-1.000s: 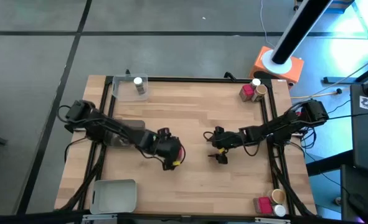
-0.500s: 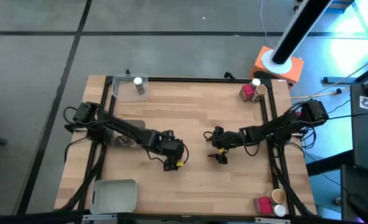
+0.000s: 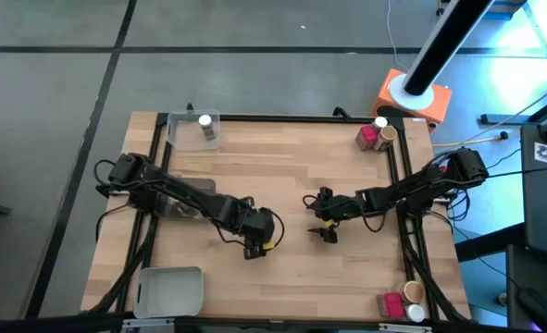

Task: Sort spices by type
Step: Put the top left red spice can into the gray bin

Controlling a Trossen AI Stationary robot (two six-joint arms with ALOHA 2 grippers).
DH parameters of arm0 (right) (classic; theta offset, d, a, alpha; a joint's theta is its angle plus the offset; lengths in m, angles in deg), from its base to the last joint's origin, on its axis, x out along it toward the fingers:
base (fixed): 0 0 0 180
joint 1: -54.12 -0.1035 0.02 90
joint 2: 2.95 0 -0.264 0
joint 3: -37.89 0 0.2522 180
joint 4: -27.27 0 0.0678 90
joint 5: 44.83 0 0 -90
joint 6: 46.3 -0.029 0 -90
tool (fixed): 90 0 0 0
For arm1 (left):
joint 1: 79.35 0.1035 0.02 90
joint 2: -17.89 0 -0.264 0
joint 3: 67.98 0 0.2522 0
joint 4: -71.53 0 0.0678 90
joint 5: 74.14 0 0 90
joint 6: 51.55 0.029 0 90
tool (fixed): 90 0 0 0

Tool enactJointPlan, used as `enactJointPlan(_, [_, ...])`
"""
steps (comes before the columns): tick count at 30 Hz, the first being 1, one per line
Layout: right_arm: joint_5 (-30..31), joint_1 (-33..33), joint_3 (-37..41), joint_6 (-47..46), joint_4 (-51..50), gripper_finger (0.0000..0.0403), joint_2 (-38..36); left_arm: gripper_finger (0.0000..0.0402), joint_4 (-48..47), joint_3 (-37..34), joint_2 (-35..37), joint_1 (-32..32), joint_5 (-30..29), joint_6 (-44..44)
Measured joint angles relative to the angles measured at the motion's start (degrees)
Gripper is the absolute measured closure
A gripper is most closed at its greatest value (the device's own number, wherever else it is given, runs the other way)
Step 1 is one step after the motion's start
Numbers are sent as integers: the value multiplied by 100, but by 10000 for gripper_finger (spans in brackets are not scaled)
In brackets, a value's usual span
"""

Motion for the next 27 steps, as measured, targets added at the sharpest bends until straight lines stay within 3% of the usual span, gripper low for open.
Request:
enactJointPlan(11, [34, 0, 0, 109, 23, 24, 1, 204, -1597, 1379, 15, -891, 5, -1531])
enactJointPlan(17, [35, 0, 0, 129, 57, 24, 1, 204, -1995, 1517, 15, -1501, 344, -2843])
enactJointPlan(27, [34, -1, 0, 136, 57, 24, 1, 204, -2490, 1517, 15, -2855, 552, -5813])
